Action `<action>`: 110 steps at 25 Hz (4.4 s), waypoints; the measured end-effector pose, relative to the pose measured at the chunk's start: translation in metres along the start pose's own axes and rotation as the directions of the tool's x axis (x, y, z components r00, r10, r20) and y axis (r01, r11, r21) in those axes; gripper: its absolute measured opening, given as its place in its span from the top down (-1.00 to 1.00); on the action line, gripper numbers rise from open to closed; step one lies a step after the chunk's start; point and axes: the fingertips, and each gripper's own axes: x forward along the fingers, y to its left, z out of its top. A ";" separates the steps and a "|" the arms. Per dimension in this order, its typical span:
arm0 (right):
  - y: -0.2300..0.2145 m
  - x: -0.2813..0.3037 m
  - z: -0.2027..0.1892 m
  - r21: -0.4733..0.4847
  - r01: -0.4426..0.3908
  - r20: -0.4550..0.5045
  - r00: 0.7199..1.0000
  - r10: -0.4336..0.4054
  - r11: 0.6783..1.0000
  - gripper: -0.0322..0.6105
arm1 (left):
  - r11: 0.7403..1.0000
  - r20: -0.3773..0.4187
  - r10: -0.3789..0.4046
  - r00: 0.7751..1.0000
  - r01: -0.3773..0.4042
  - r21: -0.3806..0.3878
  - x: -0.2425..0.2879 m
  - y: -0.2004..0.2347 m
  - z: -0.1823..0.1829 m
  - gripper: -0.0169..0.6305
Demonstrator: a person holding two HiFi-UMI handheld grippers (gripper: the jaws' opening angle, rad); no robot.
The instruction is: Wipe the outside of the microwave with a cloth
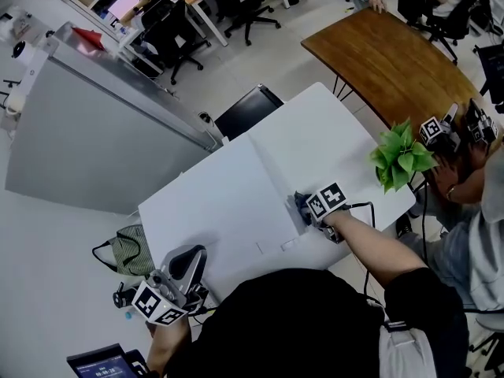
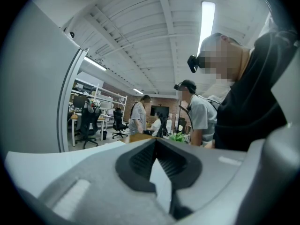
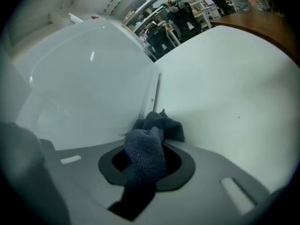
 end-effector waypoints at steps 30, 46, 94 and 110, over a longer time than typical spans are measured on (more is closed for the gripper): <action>0.065 -0.061 -0.018 0.063 -0.403 0.094 0.913 0.397 0.913 0.65 | 1.000 0.008 -0.003 1.000 0.003 -0.001 0.001 -0.002 0.001 0.93; 0.009 -0.016 -0.039 -0.046 -0.053 -0.061 0.997 0.050 0.998 0.66 | 1.000 0.039 0.007 0.999 -0.006 -0.021 -0.005 -0.005 -0.002 0.93; 0.515 -0.190 -0.263 -0.545 -0.133 0.459 0.779 0.427 0.828 0.65 | 0.999 0.266 0.010 0.964 0.005 -0.054 -0.370 -0.275 -0.057 0.93; 0.527 -0.191 -0.271 -0.570 -0.097 0.463 0.782 0.417 0.816 0.65 | 0.998 0.262 -0.016 0.965 0.031 -0.056 -0.379 -0.286 -0.059 0.94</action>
